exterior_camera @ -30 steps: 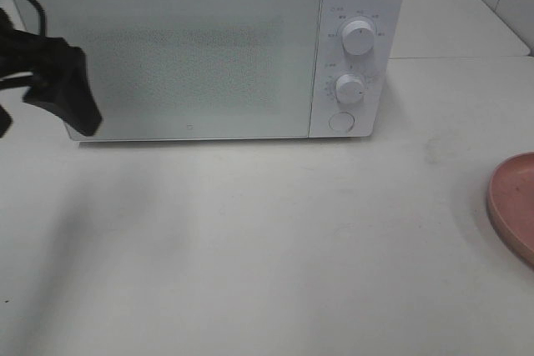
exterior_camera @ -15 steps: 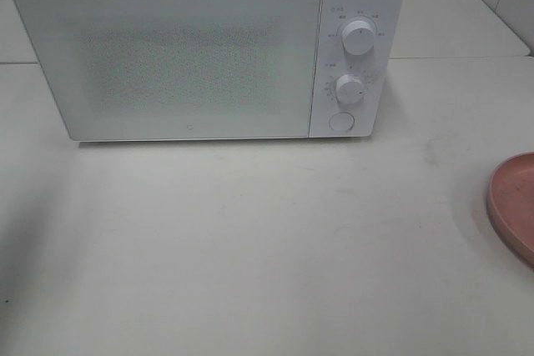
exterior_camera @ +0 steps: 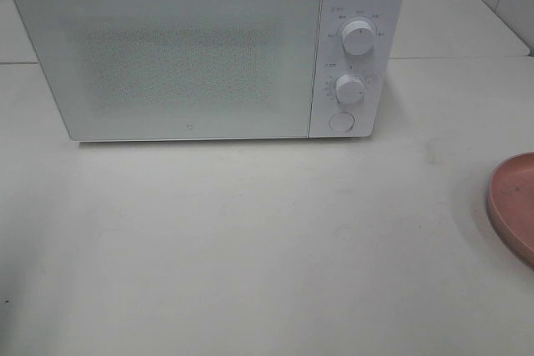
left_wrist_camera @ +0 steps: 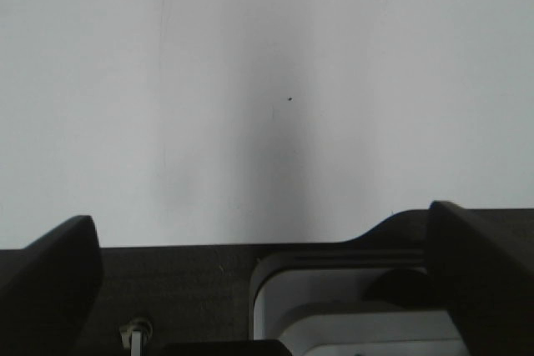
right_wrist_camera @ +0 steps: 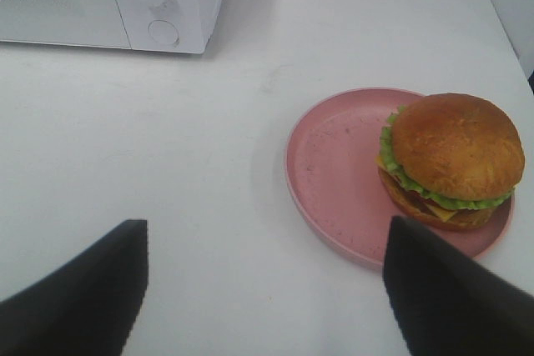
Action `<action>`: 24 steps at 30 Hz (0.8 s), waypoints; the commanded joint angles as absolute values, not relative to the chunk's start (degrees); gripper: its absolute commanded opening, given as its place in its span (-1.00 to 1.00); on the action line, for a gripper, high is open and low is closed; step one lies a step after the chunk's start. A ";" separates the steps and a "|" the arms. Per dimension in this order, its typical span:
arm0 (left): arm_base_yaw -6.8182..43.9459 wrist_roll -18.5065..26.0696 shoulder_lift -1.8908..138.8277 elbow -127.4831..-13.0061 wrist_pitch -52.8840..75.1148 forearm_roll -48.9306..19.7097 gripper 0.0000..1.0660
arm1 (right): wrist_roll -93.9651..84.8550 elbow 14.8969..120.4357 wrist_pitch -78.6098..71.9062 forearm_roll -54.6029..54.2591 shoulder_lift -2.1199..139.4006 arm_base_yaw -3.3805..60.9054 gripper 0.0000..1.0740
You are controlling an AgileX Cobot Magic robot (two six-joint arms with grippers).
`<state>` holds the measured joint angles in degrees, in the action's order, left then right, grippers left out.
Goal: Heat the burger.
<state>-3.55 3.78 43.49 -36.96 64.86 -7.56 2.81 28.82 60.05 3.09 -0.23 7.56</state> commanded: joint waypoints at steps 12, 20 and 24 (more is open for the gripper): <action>-3.78 5.90 15.07 -28.42 59.13 -7.39 0.95 | 2.41 28.93 59.64 2.92 -1.78 7.16 0.40; -3.78 5.90 2.52 -28.42 59.13 -7.51 0.95 | 2.41 28.93 59.64 2.92 -1.78 7.16 0.40; -3.78 5.84 -1.32 -28.42 59.13 -7.51 0.95 | 2.41 28.93 59.64 2.92 -1.78 7.16 0.40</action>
<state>-3.55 5.84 0.17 -28.53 59.99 -7.33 2.81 28.82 60.05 3.09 -0.23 7.56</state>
